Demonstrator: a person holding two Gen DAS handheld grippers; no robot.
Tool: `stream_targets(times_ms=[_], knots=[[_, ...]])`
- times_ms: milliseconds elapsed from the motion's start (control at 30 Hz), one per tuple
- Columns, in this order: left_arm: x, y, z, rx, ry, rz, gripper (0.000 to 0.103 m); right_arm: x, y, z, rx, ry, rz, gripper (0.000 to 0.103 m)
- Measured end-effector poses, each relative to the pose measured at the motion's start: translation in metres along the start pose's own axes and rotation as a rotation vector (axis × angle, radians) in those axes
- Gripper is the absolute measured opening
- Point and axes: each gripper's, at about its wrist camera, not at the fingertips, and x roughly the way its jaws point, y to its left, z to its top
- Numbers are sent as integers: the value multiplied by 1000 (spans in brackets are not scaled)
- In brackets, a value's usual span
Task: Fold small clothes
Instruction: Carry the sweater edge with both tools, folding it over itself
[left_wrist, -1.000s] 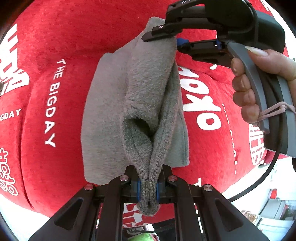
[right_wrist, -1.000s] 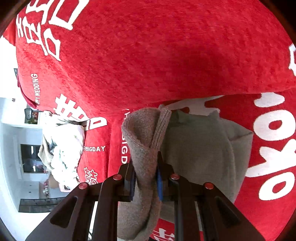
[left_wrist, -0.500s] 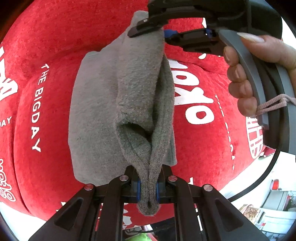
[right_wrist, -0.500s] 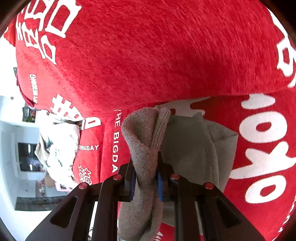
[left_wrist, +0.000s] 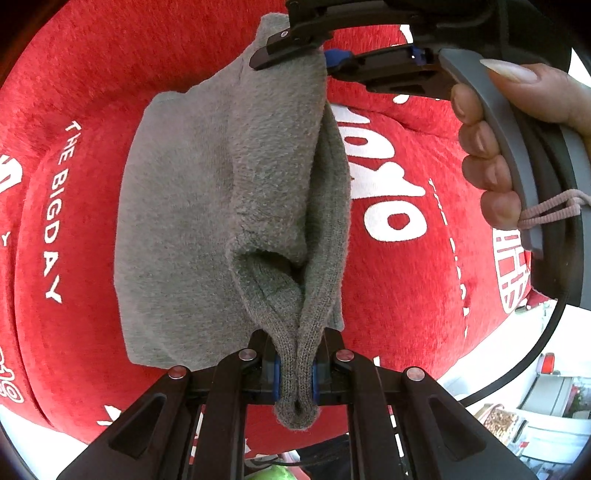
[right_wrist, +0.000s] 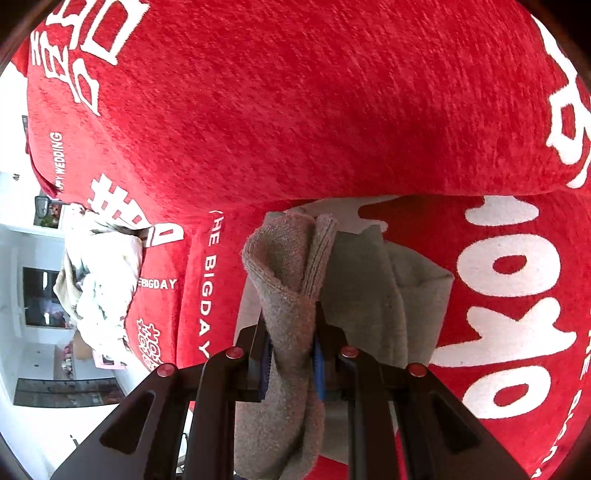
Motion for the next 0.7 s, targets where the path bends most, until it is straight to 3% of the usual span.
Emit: stream_targets(times_ms=[700], knots=[[21, -3, 4, 20, 40, -26, 12, 3, -33, -3, 26, -14, -11, 20]])
